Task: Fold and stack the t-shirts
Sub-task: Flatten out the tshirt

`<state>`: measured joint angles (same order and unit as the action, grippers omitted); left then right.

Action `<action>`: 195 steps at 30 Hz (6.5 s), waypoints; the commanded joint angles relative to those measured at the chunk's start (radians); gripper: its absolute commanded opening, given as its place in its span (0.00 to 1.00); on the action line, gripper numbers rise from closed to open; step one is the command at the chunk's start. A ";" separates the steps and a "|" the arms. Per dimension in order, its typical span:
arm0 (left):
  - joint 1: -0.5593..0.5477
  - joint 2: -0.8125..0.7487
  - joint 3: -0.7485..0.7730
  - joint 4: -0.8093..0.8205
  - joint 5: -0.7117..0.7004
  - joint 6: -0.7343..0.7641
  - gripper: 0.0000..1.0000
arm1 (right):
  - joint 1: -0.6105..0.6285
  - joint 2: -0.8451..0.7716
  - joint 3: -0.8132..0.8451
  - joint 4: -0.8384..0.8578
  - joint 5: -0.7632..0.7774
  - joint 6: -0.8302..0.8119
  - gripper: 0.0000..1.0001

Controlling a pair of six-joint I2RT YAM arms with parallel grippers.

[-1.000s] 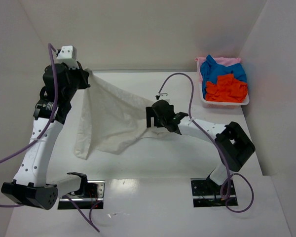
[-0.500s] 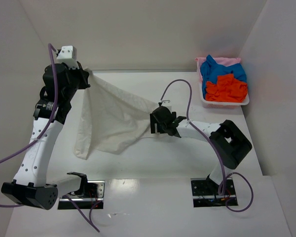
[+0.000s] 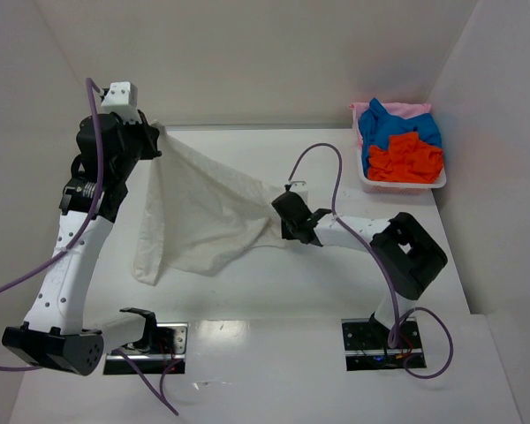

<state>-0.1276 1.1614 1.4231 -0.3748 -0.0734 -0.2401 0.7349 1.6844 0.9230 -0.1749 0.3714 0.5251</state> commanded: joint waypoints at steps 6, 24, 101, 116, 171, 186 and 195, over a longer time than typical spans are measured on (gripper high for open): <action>0.005 -0.028 0.036 0.063 -0.006 0.005 0.00 | 0.000 -0.038 0.034 0.008 0.098 0.015 0.10; 0.005 0.040 0.252 0.063 -0.081 -0.004 0.00 | -0.230 -0.186 0.821 -0.184 0.136 -0.384 0.00; -0.055 -0.060 0.005 0.209 -0.483 -0.019 0.00 | -0.275 -0.223 0.835 -0.026 0.008 -0.418 0.00; -0.055 -0.523 0.002 -0.039 -0.325 -0.059 0.00 | -0.275 -0.808 0.669 -0.170 -0.075 -0.358 0.00; 0.048 0.223 -0.208 0.295 -0.519 -0.041 0.00 | -0.342 0.009 0.569 0.262 -0.031 -0.416 0.00; 0.143 0.393 -0.130 0.335 -0.485 -0.053 0.00 | -0.351 0.248 0.688 0.331 -0.270 -0.370 0.00; 0.163 0.412 -0.110 0.335 -0.485 -0.033 0.00 | -0.351 0.360 0.778 0.288 -0.405 -0.350 0.39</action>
<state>0.0231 1.5703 1.2682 -0.0986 -0.5415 -0.2886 0.3870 2.0438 1.6421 0.0589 0.0334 0.1677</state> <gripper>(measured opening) 0.009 0.327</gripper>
